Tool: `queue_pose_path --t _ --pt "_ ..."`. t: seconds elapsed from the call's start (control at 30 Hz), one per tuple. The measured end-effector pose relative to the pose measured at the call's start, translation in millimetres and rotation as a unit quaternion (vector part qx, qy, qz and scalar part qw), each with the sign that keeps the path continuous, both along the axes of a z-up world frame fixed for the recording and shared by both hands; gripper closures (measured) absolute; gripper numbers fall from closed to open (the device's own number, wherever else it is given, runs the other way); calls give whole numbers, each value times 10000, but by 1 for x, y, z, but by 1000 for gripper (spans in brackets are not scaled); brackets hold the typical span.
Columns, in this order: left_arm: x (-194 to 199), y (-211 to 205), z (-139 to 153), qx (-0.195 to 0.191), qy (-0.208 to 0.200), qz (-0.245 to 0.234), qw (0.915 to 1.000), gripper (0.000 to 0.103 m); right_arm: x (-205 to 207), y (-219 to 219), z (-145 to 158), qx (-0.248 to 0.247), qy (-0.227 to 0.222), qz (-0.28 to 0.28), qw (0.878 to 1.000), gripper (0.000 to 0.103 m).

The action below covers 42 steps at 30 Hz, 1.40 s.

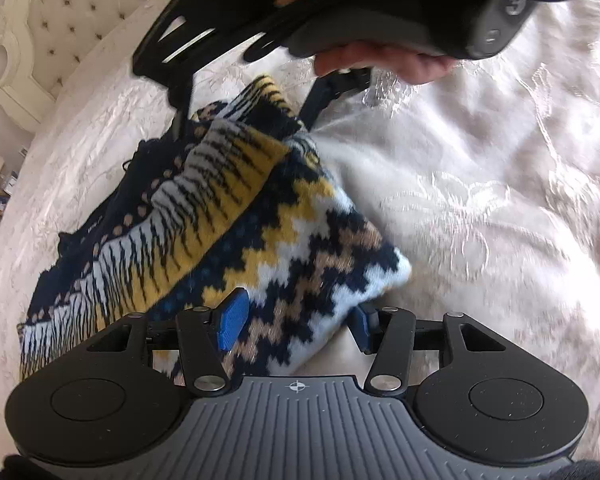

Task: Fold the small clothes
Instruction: 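Grasp the folded sweater's edge with the right gripper while the left gripper grasps it too, lifting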

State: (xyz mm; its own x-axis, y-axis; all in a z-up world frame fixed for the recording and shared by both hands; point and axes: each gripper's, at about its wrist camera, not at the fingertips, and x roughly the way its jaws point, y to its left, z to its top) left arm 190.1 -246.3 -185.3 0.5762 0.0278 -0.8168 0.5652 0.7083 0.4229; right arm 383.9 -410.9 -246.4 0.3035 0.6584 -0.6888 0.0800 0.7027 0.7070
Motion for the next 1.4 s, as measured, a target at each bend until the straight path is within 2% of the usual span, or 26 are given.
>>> queue_pose_path --t 0.03,0.1,0.17,0.23,0.27,0.3,0.37,0.43,0.63,0.8,0.97,1.07,1.23,1.37,1.4 --pt "0 -4 0 7 -34 2 10000 52 2 1 0 29 1 53 10000 4" --pt "1 -9 0 -15 -100 -26 9999 53 7 3 1 125 34 156 9998 18" --pt "1 -13 0 -73 -152 -54 9998 53 9 6 3 28 61 274 9996 52" --pt "1 -15 0 -151 -108 -111 9998 66 9 6 5 -157 98 356 9992 68" --pt "2 -14 1 -255 -26 -198 9995 82 8 5 7 -155 103 341 9992 70" --pt "2 -12 3 -365 -7 -240 9990 89 6 4 10 -153 80 330 9993 71" --pt "4 -2 13 -691 -86 -83 9975 94 3 4 22 -146 -34 369 9992 72" --pt "7 9 25 -1040 -125 153 9944 95 1 5 35 -122 -148 407 9990 73" --pt "7 31 62 -1695 -408 473 9836 95 3 16 71 15 -280 281 9992 74" --pt "3 56 95 -2262 -661 907 9676 95 10 41 106 -17 -517 284 9983 76" --pt "3 94 115 -2665 -865 1350 9504 94 23 75 134 24 -666 324 9972 80" --pt "7 122 119 -2815 -948 1636 9408 95 30 106 142 -80 -767 480 9959 80" --pt "15 175 120 -3017 -912 2095 9256 95 37 161 139 -138 -672 592 9959 81" --pt "21 218 109 -3145 -709 2501 9130 94 43 209 136 -261 -599 802 9946 81" --pt "23 230 104 -3210 -604 2645 9074 94 44 220 134 -356 -571 880 9938 81"
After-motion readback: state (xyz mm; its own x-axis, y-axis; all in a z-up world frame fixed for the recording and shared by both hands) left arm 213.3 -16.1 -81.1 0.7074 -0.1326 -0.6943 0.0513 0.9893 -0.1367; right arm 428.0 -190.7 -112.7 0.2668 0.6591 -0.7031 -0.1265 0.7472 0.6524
